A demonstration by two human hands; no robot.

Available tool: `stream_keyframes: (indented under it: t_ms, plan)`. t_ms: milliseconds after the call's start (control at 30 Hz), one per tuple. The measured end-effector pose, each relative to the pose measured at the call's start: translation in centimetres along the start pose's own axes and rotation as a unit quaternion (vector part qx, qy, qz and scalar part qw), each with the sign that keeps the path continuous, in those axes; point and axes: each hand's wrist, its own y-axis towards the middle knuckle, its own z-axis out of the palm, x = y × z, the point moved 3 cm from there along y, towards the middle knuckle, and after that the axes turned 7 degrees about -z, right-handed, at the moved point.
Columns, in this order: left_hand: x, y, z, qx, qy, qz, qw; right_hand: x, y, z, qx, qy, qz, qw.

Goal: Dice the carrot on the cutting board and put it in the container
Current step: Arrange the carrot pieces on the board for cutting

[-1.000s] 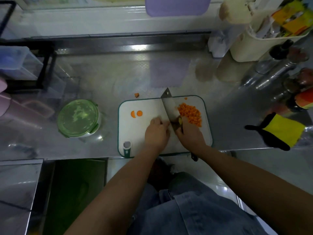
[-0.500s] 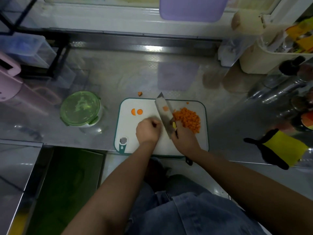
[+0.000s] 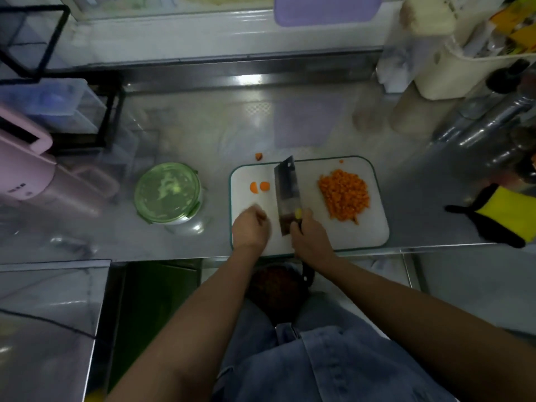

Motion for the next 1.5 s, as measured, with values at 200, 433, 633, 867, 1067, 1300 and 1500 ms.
stream_keyframes:
  t_ms: [200,433,633,867,1067,1300,1500]
  plan:
    - [0.9,0.8,-0.2,0.061,0.012,0.031,0.998,-1.0,-1.0,0.6,-0.085,-0.073,0.067,0.991]
    - [-0.4,1.6,-0.3,0.116,0.044,0.039,0.991,-1.9,-0.3,-4.2,-0.164,-0.123,0.067,0.976]
    - [-7.3,-0.1,0.4,0.230,-0.254,0.003,0.940,0.8,-0.1,-5.3,-0.168,-0.215,-0.014,0.962]
    - [-8.4,1.5,1.7,0.099,-0.187,-0.046,0.976,-1.0,0.4,-6.3,-0.029,-0.092,-0.136,0.986]
    - [-8.4,1.5,2.1,0.078,-0.227,-0.065,0.969,-2.9,1.7,-6.3,-0.005,-0.126,-0.115,0.985]
    - [-7.9,1.5,2.1,0.052,-0.218,-0.047,0.973,-3.7,1.9,-7.3,-0.041,-0.102,-0.050,0.993]
    - [-7.4,1.3,1.6,0.053,-0.217,-0.040,0.974,-2.6,2.4,-7.0,-0.016,-0.130,-0.043,0.991]
